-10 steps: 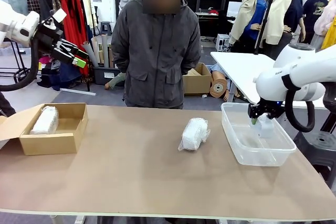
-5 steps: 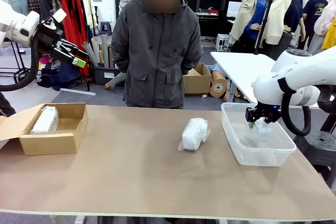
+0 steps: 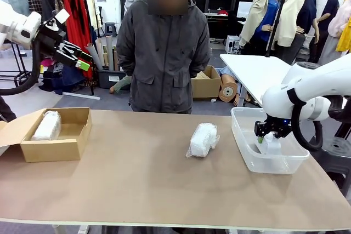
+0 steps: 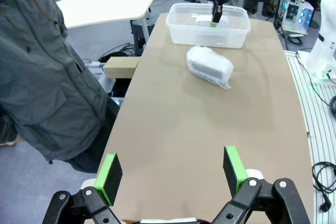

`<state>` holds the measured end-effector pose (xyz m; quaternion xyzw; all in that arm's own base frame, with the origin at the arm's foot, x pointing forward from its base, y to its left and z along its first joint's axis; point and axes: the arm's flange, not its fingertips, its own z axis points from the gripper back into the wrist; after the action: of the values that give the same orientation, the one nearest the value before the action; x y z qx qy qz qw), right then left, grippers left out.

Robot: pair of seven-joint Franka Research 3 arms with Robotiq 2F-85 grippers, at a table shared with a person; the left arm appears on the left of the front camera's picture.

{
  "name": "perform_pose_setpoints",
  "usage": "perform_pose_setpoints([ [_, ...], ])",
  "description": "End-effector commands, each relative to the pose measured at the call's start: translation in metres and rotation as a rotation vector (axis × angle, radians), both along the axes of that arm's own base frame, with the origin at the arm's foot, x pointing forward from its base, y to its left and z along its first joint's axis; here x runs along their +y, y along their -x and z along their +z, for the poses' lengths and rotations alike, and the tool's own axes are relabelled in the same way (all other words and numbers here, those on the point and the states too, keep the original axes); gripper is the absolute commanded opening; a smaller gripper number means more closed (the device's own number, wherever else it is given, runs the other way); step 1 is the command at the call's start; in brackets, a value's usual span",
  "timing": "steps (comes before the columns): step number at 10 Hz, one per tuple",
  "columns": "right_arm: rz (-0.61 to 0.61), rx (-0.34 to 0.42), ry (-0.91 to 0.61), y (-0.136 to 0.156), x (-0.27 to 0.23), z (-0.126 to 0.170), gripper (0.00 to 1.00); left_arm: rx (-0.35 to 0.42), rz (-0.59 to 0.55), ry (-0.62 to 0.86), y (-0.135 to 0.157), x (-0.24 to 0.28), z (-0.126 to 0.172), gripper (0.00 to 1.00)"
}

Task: Separate and place wrapped and unwrapped clocks.
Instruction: If the picked Digital clock is wrapped, place it in the Package Box ; if not, place it in the Organizing box.

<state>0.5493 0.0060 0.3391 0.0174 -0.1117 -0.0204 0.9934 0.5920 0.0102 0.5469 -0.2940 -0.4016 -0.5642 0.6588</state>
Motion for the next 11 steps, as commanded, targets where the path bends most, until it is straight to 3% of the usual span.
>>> perform_pose_setpoints([
  [1,0.026,-0.028,-0.024,0.0013,-0.0016,-0.0019,0.00,-0.004,0.004,0.013,-0.0004,-0.0007,0.0015,1.00],
  [4,0.024,-0.018,-0.022,0.0020,-0.0023,-0.0043,0.00,-0.004,0.004,0.013,-0.0004,-0.0007,0.0015,1.00],
  [5,0.024,-0.015,-0.021,0.0021,-0.0026,-0.0045,0.06,-0.004,0.004,0.013,-0.0004,-0.0007,0.0015,1.00],
  [11,0.026,-0.006,-0.023,0.0031,-0.0015,-0.0077,0.97,-0.004,0.004,0.013,-0.0004,-0.0007,0.0015,1.00],
])
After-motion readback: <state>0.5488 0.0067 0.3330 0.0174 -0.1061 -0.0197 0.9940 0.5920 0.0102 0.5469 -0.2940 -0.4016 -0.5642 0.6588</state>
